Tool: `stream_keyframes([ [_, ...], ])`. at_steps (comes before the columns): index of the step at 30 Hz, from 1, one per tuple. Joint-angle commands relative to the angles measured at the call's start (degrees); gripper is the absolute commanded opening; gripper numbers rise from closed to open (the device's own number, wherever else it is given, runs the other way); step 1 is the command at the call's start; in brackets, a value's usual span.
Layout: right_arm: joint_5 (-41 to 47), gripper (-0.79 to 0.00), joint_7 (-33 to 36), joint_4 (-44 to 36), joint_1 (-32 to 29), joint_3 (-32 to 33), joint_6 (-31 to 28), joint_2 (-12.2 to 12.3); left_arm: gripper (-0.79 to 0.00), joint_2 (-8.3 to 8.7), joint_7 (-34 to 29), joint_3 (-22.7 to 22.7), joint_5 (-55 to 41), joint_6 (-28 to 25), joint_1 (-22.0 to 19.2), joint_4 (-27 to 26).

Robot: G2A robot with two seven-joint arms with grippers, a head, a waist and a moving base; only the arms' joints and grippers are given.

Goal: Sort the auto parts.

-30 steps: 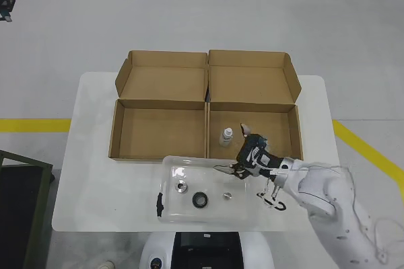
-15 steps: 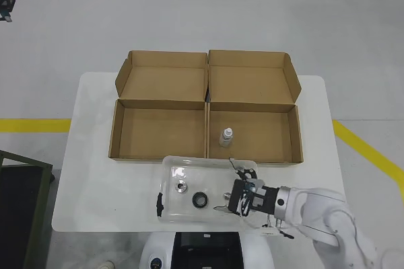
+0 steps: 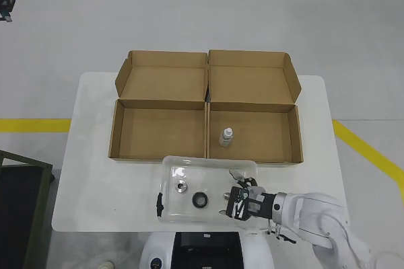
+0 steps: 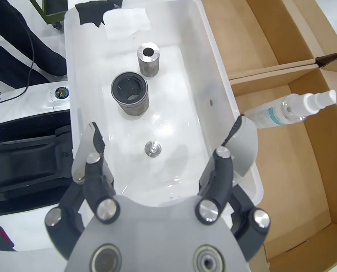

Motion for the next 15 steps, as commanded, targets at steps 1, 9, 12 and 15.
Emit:
stream_keyframes([
  [1, 0.09, -0.108, 0.94, 0.28, 0.35, -0.4, 0.11, 0.05, 0.0, 0.0, -0.01, 0.0, 0.0, 0.0, 0.0, 0.0],
  [9, -0.63, -0.286, 5.26, 1.77, 2.18, -2.7, -0.32, 0.28, 0.0, 0.0, -0.01, 0.0, 0.0, 0.0, 0.0, 0.0],
  [12, -1.33, -0.259, 6.64, 2.23, 2.63, -3.2, 0.48, 0.35, 0.0, 0.0, -0.01, 0.0, 0.0, 0.0, 0.0, 0.0],
  [15, -2.01, -0.225, 7.78, 2.39, 3.07, -3.84, 0.86, 0.42, 0.0, 0.0, -0.01, 0.0, 0.0, 0.0, 0.0, 0.0],
])
